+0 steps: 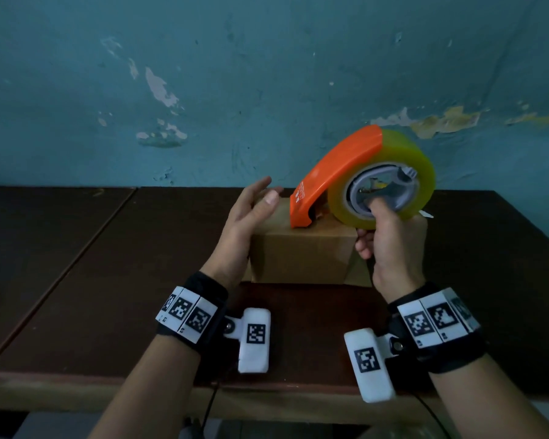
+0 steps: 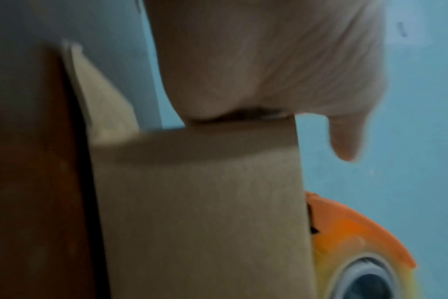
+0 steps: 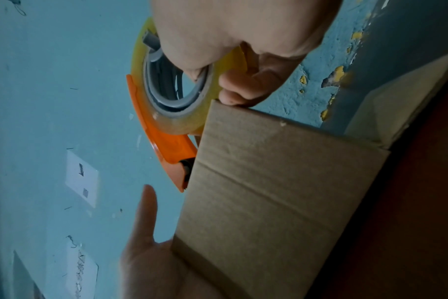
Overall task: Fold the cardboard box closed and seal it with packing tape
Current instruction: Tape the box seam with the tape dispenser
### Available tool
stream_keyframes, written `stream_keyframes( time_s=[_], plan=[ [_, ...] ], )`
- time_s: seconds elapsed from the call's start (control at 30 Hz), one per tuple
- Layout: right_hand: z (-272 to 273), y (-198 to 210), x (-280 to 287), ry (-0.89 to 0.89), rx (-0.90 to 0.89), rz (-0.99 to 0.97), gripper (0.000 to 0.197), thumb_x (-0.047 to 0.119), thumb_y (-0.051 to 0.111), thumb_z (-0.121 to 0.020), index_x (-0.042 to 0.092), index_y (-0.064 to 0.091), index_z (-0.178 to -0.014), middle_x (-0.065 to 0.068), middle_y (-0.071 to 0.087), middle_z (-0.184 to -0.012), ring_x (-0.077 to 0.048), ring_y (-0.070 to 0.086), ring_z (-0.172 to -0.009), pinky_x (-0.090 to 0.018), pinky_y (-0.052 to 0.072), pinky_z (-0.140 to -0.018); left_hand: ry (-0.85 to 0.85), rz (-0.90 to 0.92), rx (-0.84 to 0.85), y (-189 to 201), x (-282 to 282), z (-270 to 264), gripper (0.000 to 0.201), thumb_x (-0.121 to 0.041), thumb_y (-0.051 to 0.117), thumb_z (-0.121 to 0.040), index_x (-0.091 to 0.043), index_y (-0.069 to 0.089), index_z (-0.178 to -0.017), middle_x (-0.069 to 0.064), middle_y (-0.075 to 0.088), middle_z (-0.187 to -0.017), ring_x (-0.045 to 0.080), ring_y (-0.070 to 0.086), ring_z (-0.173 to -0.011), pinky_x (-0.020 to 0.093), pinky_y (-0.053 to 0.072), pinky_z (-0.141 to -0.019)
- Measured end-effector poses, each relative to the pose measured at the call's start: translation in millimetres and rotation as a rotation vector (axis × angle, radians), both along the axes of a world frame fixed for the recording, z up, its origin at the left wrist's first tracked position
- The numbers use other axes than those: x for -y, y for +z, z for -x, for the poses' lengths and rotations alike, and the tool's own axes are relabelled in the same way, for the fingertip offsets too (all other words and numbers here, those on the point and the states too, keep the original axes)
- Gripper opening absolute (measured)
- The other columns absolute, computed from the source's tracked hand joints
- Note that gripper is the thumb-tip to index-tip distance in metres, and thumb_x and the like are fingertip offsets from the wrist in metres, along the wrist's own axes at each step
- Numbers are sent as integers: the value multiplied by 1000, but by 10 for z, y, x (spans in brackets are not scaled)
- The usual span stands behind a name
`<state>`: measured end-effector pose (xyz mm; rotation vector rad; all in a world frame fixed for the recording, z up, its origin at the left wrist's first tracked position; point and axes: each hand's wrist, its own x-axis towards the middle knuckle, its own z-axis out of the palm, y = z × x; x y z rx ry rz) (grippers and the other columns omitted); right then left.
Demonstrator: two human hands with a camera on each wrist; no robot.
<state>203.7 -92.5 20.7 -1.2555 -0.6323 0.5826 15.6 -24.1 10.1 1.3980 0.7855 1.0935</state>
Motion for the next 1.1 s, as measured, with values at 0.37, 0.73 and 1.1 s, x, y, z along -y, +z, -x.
stream_keyframes(
  time_s=[0.37,0.73,1.1],
  plan=[
    [22,-30,5,13,-20,-2,17,20,62,-94,16,65,-77,7,56,-50,-6,48,-40,-19,32,-35,177,32,106,-26,62,-103,65,-60,65,-76,-18,65,-126,0,73,-124,26,61,-125,57,39,-114],
    [-19,60,14,48,84,9,15,15,62,-94,11,69,-82,2,59,-50,-12,51,-40,-21,36,-35,430,-202,-40,-138,-5,-181,43,-29,36,-109,-12,74,-104,-11,68,-97,-11,58,-88,7,41,-77],
    [-139,151,-14,10,62,83,14,21,64,-95,9,70,-91,1,60,-49,-9,51,-39,-20,37,-36,488,-352,-85,-219,-65,-184,38,-29,41,-102,-13,76,-100,-2,71,-92,4,61,-85,18,45,-72]
  ],
)
